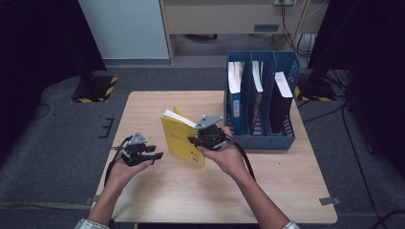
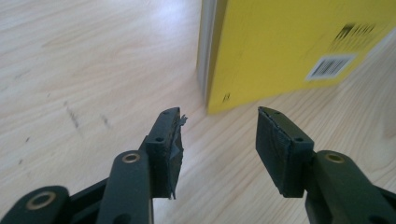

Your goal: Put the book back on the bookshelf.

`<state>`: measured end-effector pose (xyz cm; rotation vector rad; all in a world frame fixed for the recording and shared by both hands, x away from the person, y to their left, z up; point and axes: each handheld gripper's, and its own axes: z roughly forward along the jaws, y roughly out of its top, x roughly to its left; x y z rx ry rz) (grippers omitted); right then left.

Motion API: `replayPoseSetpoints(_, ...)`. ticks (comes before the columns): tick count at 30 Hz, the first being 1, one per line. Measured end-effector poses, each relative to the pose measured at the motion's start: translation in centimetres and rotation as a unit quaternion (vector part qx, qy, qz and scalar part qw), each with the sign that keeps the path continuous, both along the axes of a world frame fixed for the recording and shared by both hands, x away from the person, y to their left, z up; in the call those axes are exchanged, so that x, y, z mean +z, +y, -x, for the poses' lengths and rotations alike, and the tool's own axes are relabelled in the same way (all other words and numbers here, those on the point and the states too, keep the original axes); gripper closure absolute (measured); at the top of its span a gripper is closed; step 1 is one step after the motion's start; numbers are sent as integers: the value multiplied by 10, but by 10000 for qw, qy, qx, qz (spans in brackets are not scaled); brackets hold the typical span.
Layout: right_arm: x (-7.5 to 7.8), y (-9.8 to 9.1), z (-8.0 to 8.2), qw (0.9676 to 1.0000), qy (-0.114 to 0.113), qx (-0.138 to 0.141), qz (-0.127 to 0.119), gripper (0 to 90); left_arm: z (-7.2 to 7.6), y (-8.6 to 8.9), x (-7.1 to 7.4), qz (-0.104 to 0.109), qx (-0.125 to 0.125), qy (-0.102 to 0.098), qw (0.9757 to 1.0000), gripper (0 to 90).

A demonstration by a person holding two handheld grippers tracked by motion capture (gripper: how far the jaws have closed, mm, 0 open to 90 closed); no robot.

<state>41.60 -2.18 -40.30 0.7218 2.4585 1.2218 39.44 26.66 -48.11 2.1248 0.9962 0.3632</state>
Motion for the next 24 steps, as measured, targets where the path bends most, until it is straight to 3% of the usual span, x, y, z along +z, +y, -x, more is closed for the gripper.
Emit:
replayPoseSetpoints(4,3,1,2,10000,1,32,-85,706,8,-1,-7,-307,-19,-20,9995,488)
replayPoseSetpoints(7,5,1,3,9998,10,51,-168,688,11,0,-12,-332,26,58,9994,460)
replayPoseSetpoints(13,9,3,7,9996,-7,115,-240,664,17,0,-22,-611,151,178,9979,350)
replayPoseSetpoints(24,16,3,2,9995,45,154,-274,638,16,1,-27,-741,191,213,9968,241)
